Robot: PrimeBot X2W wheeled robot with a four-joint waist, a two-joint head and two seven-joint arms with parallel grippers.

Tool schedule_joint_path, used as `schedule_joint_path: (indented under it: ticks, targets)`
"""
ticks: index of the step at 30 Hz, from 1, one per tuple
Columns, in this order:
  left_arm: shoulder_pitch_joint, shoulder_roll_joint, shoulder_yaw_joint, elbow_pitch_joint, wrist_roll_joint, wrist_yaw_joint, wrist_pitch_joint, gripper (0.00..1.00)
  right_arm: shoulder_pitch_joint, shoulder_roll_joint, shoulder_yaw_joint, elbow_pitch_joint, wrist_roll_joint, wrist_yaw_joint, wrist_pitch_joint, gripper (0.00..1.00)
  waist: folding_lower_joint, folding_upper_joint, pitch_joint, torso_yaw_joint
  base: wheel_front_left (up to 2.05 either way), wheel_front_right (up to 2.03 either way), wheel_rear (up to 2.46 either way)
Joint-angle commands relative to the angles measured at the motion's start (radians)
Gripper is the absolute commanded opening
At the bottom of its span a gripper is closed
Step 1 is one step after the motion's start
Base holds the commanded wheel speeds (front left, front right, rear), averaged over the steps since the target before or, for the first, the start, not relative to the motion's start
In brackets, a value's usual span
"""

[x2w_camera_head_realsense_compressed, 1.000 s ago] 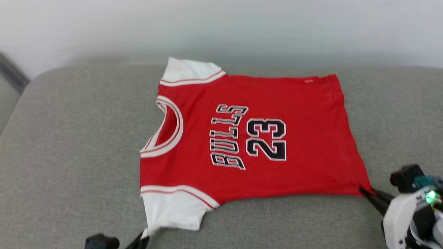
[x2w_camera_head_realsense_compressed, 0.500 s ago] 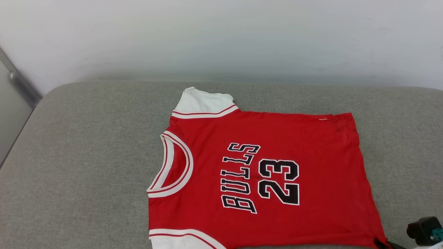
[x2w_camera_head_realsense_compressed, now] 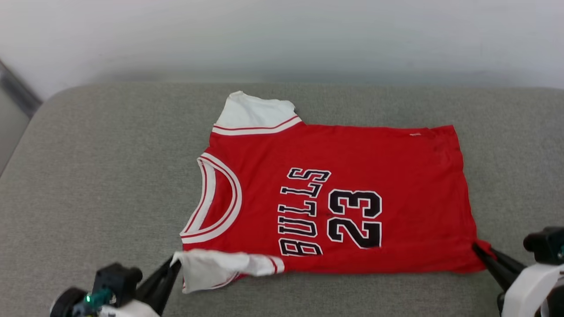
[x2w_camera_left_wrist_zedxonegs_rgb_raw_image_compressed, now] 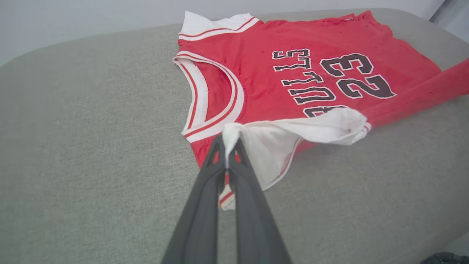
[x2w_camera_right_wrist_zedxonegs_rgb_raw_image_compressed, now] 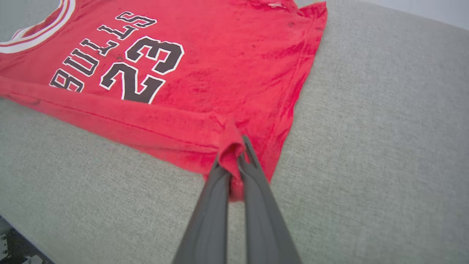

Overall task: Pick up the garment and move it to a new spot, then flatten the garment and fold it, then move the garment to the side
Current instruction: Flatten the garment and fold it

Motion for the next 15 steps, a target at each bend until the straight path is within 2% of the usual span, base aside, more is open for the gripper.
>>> schedule_joint_path:
  ticks: [1,8,9,15]
  targets:
    - [-0.051,0.002,0.007,0.009,0.018,-0.017,0.016,0.0,-0.035,0.016,-0.01,-0.016,-0.014,0.0,0.009,0.0,0.0,0.0,0.044,-0.017,0.0,0.0,0.0]
    - [-0.226,0.004,0.021,0.074,0.064,-0.106,0.065,0.0,-0.121,0.052,-0.024,-0.028,-0.042,-0.001,0.027,0.0,0.0,0.0,0.149,-0.042,0.0,0.0,0.0]
    - [-0.226,0.004,0.021,0.074,0.064,-0.106,0.065,0.0,-0.121,0.052,-0.024,-0.028,-0.042,-0.001,0.027,0.0,0.0,0.0,0.149,-0.042,0.0,0.0,0.0]
    - [-0.351,-0.005,0.03,0.169,0.098,-0.175,0.081,0.0,-0.179,0.069,-0.035,-0.005,-0.052,-0.001,0.036,0.0,0.0,0.0,0.219,-0.06,0.0,0.0,0.0]
